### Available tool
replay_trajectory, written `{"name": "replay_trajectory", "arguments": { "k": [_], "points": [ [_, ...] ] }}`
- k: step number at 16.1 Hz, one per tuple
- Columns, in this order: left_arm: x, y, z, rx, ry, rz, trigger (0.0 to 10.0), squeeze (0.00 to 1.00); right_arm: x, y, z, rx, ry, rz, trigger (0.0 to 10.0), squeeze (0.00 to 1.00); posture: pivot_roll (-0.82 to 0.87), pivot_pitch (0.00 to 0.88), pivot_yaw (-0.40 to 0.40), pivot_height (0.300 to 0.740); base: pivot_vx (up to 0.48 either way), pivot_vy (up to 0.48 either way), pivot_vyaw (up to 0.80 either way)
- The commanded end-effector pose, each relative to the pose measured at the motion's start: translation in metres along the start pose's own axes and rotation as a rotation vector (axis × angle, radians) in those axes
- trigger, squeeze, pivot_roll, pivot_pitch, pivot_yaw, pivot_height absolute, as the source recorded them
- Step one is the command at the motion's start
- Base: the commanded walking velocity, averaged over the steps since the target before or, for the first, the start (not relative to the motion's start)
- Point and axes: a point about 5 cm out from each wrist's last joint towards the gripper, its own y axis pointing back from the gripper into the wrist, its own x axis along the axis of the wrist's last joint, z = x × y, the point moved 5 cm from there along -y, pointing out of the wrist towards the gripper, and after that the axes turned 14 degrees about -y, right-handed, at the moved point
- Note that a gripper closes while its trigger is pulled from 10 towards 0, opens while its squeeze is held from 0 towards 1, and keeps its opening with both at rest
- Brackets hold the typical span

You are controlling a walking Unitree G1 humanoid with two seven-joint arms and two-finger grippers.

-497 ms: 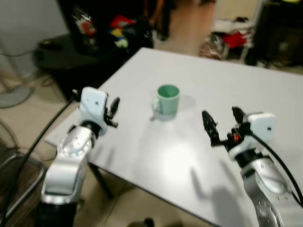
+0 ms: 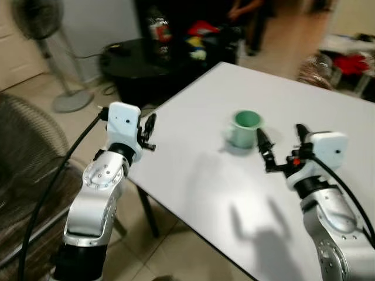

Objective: Setting the table

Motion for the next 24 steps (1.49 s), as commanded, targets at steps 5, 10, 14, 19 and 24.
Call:
{"name": "replay_trajectory", "arguments": {
  "k": [5,10,14,19,24],
  "points": [
    [-0.011,0.002,-0.019,0.045,-0.043,-0.047,10.0,0.00,0.003,0.001,-0.008,0.053,0.032,0.003,10.0,0.00,-0.01,0.000,0.072,0.740,0.000,0.000,0.80],
    [-0.022,0.011,-0.021,0.009,-0.106,-0.093,10.0,0.00,-0.005,0.001,-0.006,0.010,-0.040,0.006,10.0,0.00,0.00,0.000,0.066,0.740,0.000,0.000,0.80],
    [-0.030,0.016,-0.011,-0.004,-0.041,-0.123,10.0,0.00,-0.022,0.007,0.000,-0.045,-0.075,-0.038,10.0,0.00,-0.01,0.000,0.077,0.740,0.000,0.000,0.80],
    [-0.046,0.023,0.000,-0.004,-0.009,-0.154,10.0,0.00,-0.033,0.018,0.003,-0.061,-0.067,-0.063,10.0,0.00,-0.04,0.000,0.068,0.740,0.000,0.000,0.80],
    [-0.057,0.038,0.015,-0.063,-0.006,-0.184,10.0,0.00,-0.052,0.031,0.002,-0.064,-0.089,-0.119,10.0,0.00,-0.05,0.000,0.059,0.740,0.000,0.000,0.80]
  ]
}}
